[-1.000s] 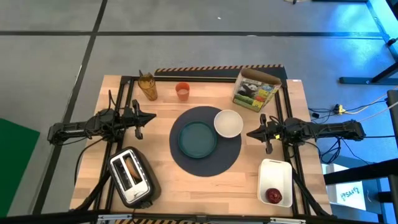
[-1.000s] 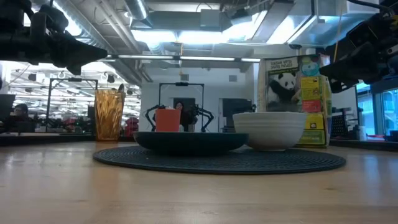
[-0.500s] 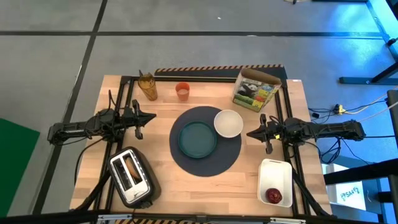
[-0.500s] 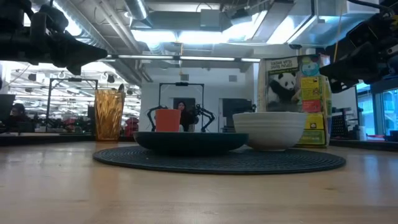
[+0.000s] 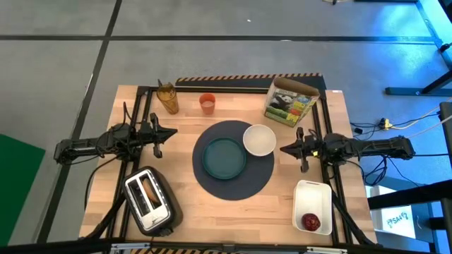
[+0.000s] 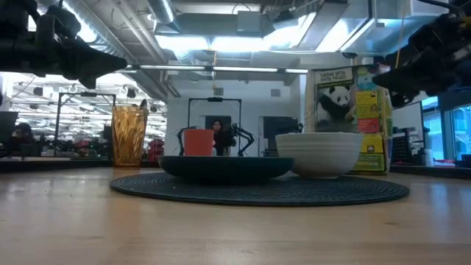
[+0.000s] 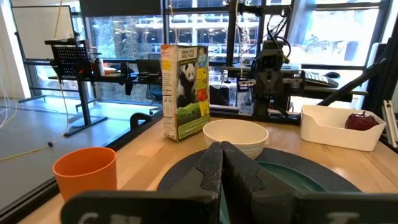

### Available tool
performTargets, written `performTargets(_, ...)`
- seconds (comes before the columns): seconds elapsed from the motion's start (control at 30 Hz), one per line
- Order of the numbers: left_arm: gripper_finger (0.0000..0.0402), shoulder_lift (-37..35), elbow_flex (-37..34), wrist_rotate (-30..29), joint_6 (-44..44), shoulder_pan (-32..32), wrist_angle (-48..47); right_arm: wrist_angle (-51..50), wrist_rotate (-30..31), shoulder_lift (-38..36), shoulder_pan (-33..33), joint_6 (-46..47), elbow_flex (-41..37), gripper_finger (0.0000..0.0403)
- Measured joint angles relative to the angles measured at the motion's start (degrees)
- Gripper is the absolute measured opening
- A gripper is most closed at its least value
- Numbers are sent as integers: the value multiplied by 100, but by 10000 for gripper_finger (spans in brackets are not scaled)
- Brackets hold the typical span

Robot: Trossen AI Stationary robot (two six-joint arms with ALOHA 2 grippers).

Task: Arrange a breakfast setting
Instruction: Pour the cereals from the cereal box into the white bowl

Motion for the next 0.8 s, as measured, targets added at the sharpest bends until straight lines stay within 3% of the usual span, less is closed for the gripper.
performTargets(0.33, 0, 0, 1, 0, 0, 1, 0, 807, 1494, 3, -2, 2286, 0, 0)
performTargets(0.5, 0, 0, 1, 11, -101, 1, 47, 2002, 1810, 0, -1, 2618, 0, 0)
performTargets(0.6, 0, 0, 0, 61, -725, -2, 367, 2793, 2292, 3, -1, 2653, 0, 0)
performTargets(0.67, 0, 0, 0, 24, -1630, 1, 808, 3272, 2645, -4, -2, 2986, 0, 0)
performTargets(0.8, 0, 1, 0, -24, -3279, -3, 1641, 3234, 2694, 15, -2, 2885, 237, 0)
